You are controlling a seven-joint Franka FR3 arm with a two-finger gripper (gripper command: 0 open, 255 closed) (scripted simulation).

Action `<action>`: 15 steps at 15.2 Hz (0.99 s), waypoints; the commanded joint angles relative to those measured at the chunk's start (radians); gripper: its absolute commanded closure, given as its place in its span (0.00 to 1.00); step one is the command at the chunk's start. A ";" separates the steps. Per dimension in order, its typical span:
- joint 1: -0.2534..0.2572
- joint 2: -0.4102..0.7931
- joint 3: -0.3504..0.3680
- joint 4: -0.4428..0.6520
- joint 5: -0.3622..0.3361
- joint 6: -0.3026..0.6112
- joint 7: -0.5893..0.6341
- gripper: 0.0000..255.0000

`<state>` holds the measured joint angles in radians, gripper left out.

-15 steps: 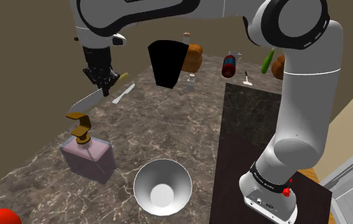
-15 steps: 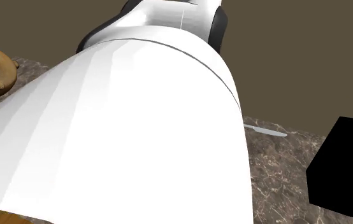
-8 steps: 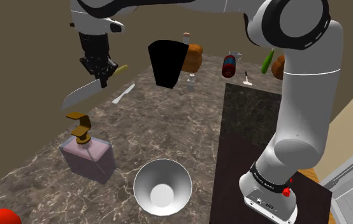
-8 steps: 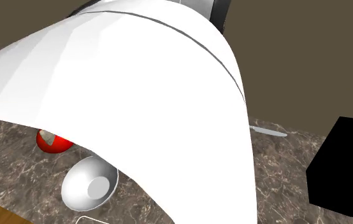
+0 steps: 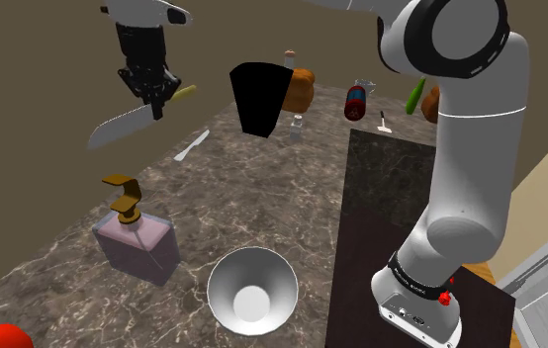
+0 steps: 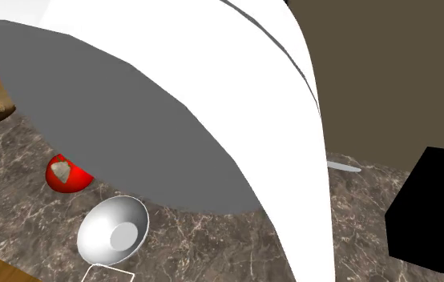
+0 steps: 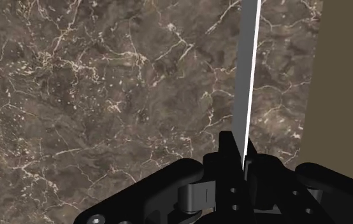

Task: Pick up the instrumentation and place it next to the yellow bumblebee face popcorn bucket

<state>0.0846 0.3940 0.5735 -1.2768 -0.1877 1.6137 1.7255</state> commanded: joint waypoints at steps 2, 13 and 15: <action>0.012 0.013 0.000 0.062 -0.006 -0.050 0.000 1.00; 0.095 0.108 -0.008 0.366 -0.056 -0.260 0.003 1.00; 0.124 0.141 -0.014 0.453 -0.074 -0.312 0.002 1.00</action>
<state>0.1970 0.5197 0.5625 -0.8647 -0.2536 1.3274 1.7292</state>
